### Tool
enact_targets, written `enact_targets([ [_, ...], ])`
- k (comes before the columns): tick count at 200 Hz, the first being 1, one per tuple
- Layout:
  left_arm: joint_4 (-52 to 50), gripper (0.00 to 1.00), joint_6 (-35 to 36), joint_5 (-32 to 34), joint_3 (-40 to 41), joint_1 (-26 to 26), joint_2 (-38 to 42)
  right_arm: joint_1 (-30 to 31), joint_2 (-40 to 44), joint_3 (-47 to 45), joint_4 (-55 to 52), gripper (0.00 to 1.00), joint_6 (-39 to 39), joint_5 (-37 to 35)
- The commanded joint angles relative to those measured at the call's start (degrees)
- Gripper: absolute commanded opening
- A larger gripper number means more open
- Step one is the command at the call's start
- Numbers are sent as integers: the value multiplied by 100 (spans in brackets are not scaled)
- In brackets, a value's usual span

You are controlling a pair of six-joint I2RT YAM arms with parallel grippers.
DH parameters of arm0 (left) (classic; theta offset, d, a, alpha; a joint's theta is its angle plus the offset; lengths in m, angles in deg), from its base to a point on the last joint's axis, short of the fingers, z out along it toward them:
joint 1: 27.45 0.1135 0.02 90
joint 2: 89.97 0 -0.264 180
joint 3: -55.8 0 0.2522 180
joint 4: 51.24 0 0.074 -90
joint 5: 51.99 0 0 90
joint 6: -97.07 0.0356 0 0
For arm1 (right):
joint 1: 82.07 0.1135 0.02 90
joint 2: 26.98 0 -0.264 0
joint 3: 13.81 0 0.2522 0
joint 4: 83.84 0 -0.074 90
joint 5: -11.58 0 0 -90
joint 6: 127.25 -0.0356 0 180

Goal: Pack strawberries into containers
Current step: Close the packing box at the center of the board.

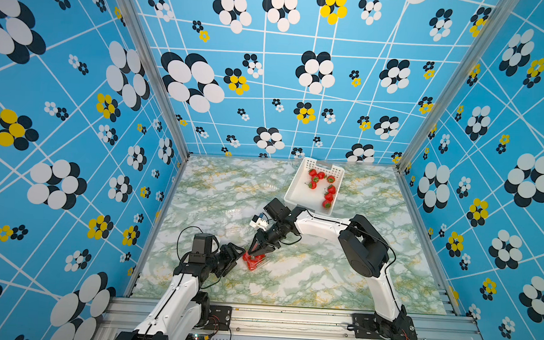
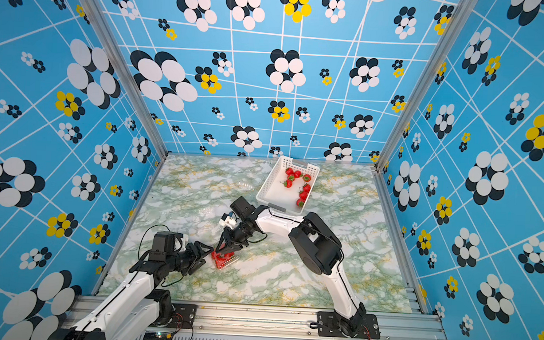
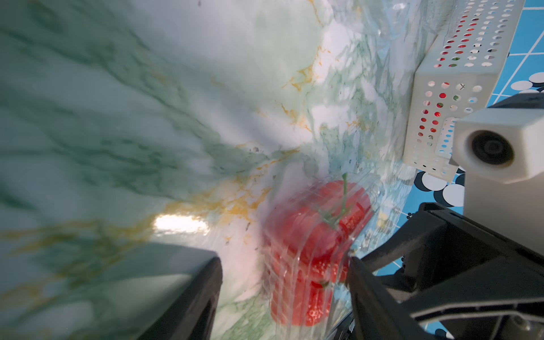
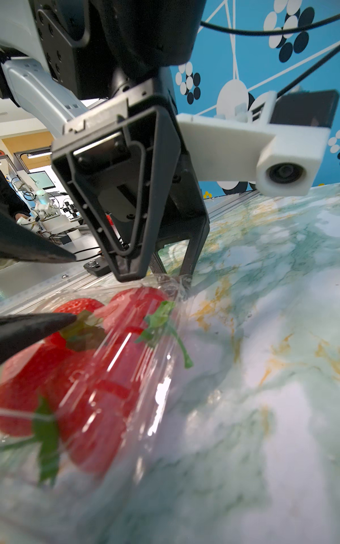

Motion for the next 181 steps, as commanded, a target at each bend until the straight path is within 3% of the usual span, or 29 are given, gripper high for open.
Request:
enact_targets([
  [1, 284, 66, -65, 106, 59, -115, -160, 33, -103, 84, -118, 31, -31, -28],
  [67, 151, 54, -67, 281, 37, -154, 39, 29, -112, 97, -129, 31, -37, -38],
  [181, 631, 51, -234, 397, 120, -167, 0, 29, -85, 145, -171, 30, -22, -41],
])
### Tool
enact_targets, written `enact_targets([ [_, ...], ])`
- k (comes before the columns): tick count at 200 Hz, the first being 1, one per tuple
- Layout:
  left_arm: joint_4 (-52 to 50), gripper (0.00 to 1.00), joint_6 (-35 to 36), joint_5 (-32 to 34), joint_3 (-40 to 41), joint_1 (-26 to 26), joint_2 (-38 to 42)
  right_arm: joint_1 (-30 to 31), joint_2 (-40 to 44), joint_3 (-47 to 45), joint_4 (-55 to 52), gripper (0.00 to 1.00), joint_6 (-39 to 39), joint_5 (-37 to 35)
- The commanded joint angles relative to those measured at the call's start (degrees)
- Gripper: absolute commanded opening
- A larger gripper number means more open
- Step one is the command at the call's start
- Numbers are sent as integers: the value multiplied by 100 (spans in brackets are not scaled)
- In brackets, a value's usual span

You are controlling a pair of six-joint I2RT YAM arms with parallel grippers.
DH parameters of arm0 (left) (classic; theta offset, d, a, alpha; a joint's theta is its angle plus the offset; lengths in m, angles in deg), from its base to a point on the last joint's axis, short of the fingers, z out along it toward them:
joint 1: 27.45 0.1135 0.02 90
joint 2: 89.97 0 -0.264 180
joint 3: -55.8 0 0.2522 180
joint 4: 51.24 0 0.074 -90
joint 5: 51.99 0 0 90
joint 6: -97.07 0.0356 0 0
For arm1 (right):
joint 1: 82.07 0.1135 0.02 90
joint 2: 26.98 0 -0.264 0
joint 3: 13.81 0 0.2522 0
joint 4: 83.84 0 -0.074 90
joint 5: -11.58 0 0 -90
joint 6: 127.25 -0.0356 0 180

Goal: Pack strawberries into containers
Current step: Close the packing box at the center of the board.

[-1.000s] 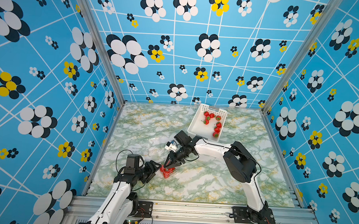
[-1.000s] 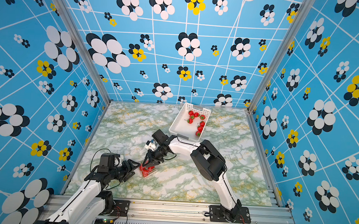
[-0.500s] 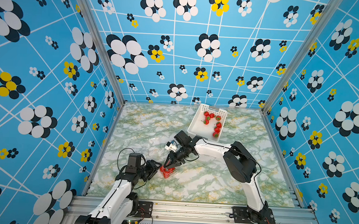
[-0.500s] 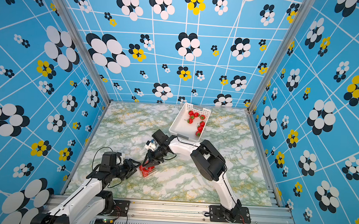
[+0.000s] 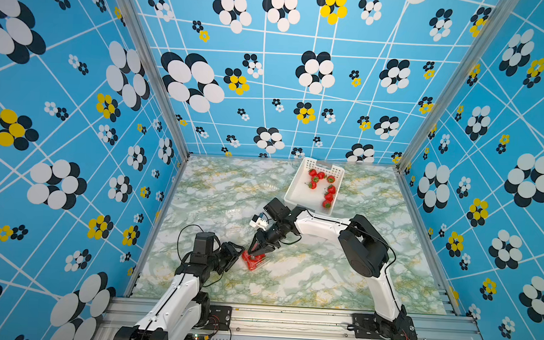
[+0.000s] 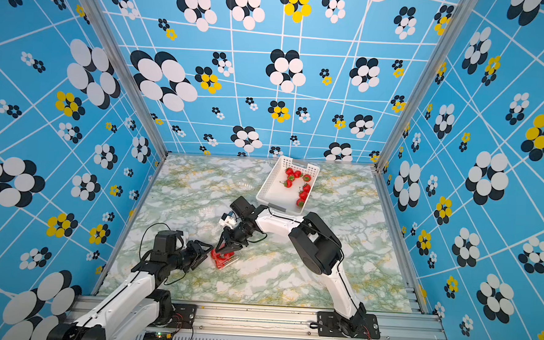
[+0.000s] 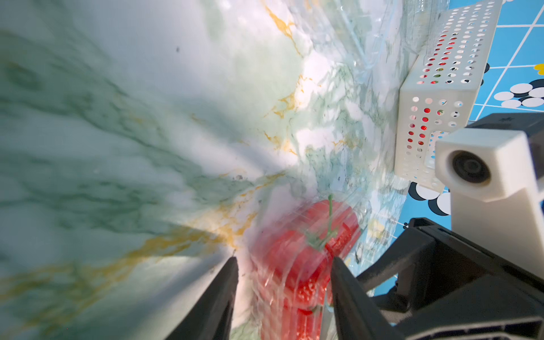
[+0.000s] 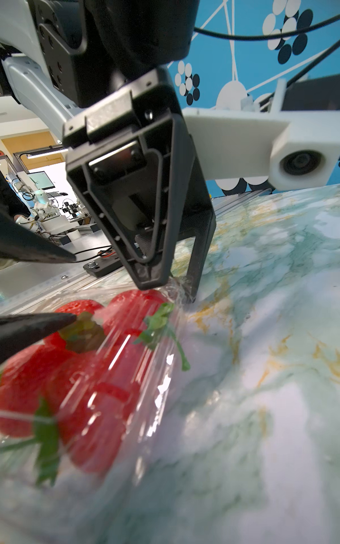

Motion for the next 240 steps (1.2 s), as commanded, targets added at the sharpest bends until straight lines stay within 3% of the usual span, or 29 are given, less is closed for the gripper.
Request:
enact_targets([
  [1, 47, 51, 17, 115, 9, -56, 39, 28, -80, 119, -169, 30, -4, -46],
  [175, 339, 44, -33, 150, 57, -196, -118, 42, -50, 79, -160, 29, -22, -78],
  [182, 339, 40, -31, 146, 61, -195, -112, 43, -50, 85, -154, 29, -22, -78],
  [240, 354, 34, 4, 140, 70, -196, -156, 38, -15, 43, -151, 29, -22, -95],
])
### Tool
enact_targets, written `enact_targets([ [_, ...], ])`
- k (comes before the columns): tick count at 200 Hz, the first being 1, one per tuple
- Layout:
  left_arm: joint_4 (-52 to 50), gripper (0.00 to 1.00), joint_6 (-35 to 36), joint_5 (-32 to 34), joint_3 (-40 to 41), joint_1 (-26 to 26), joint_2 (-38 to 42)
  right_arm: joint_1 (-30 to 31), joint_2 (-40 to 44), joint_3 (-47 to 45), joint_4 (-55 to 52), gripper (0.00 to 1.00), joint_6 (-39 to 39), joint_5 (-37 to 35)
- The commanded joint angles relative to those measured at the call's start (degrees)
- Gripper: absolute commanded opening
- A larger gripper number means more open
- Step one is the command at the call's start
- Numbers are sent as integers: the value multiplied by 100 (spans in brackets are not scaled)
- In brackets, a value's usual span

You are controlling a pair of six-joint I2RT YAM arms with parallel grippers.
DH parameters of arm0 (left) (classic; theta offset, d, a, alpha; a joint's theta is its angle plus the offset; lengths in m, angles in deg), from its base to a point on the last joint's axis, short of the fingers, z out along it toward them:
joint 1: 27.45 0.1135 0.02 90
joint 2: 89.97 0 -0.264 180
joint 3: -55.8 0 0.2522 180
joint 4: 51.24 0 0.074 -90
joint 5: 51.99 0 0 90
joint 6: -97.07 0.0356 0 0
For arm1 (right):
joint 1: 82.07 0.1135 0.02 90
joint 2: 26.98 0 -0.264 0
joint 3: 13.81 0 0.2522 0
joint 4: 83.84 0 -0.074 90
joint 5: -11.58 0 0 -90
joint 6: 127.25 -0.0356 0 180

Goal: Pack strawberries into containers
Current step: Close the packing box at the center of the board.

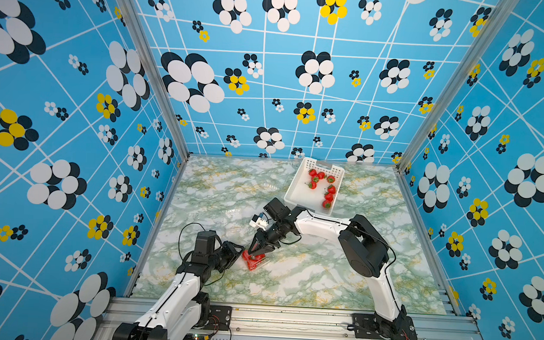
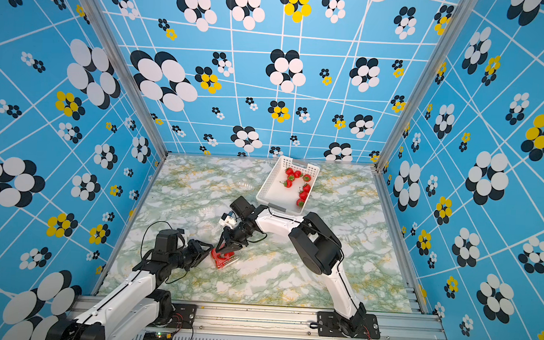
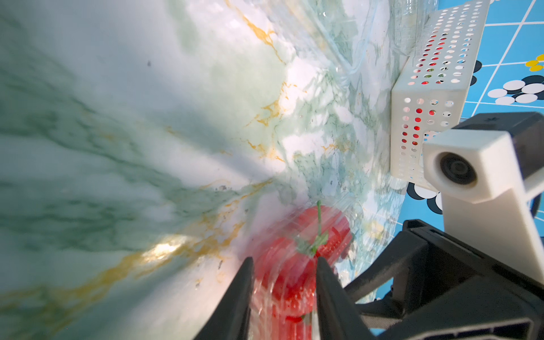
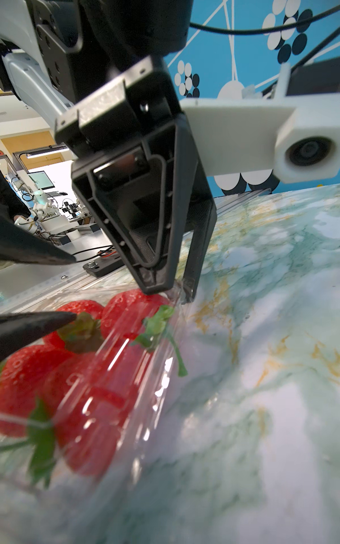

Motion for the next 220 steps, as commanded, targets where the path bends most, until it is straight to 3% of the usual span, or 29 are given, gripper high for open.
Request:
enact_targets([
  [1, 47, 34, 46, 55, 70, -45, -47, 36, -15, 37, -149, 29, -20, -89],
  [112, 127, 23, 90, 10, 69, -54, -166, 40, -14, 31, -165, 29, 7, -100],
  [150, 111, 23, 103, 26, 46, -72, -214, 42, -15, -16, -167, 29, 32, -118],
  [165, 47, 27, 107, 31, 27, -72, -192, 43, -12, -26, -162, 29, 42, -118],
  [178, -106, 38, 123, 91, -17, -72, -130, 42, 161, -20, -163, 29, 51, -118],
  [194, -275, 42, 169, 121, -43, -72, -4, 37, 177, 0, -184, 29, 76, -120],
  [198, -319, 47, 177, 132, -51, -72, 36, 38, 179, 16, -192, 29, 89, -116],
  [220, -479, 51, 195, 155, -62, -72, 234, 37, 188, 70, -276, 29, 147, -124],
])
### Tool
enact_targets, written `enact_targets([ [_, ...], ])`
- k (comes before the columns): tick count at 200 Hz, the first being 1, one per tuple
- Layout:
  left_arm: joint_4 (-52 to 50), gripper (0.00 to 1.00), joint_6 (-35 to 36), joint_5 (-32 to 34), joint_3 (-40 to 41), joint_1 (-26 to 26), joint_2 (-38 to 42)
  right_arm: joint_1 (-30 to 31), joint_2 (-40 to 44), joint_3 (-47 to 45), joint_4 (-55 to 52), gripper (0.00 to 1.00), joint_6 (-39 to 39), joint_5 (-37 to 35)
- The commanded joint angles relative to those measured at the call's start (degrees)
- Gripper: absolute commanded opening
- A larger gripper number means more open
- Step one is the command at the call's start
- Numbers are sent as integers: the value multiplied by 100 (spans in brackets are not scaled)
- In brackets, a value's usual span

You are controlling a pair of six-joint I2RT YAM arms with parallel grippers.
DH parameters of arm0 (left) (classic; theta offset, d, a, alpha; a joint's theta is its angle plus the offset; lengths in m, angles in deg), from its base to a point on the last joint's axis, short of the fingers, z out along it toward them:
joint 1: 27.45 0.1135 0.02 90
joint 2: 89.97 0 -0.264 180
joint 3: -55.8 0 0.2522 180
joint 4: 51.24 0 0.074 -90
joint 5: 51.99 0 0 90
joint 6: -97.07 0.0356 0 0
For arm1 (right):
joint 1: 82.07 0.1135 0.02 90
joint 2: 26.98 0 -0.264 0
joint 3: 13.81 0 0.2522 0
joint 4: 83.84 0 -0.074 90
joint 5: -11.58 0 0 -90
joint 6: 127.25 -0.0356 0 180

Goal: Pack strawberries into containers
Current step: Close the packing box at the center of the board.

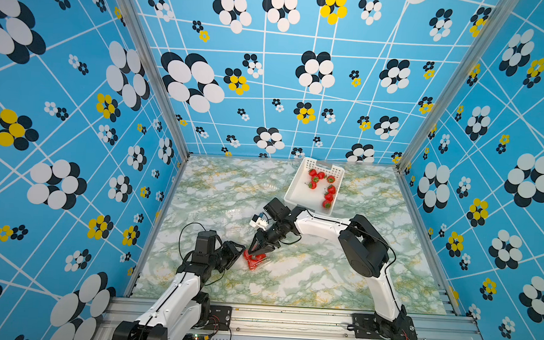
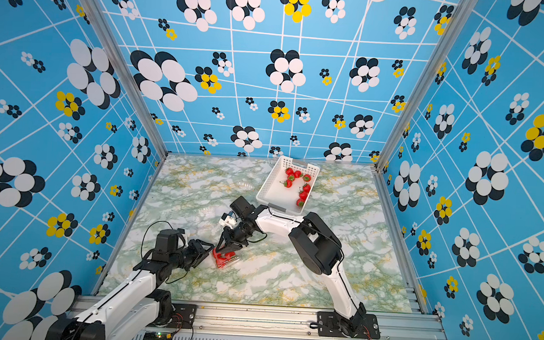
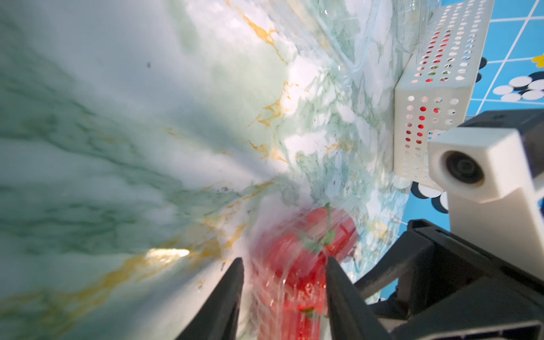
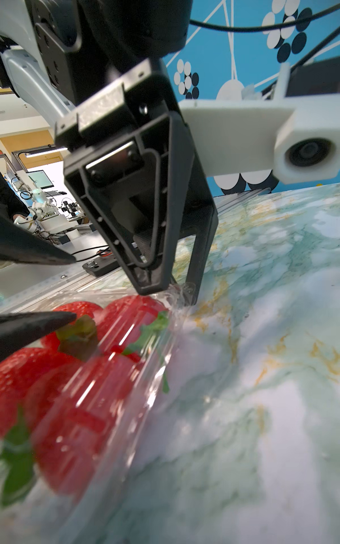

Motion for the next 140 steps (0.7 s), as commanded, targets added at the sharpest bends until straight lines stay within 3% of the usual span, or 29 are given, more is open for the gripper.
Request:
enact_targets([
  [1, -392, 50, 130, 85, -57, -39, 203, 40, 185, 70, -272, 29, 141, -102],
  [80, -395, 44, -59, 3, 83, -250, 369, 35, 343, -201, -179, 28, 145, -165],
  [140, -663, 49, -279, 236, 204, -443, 1031, 43, 304, -297, -66, 22, 81, -137],
])
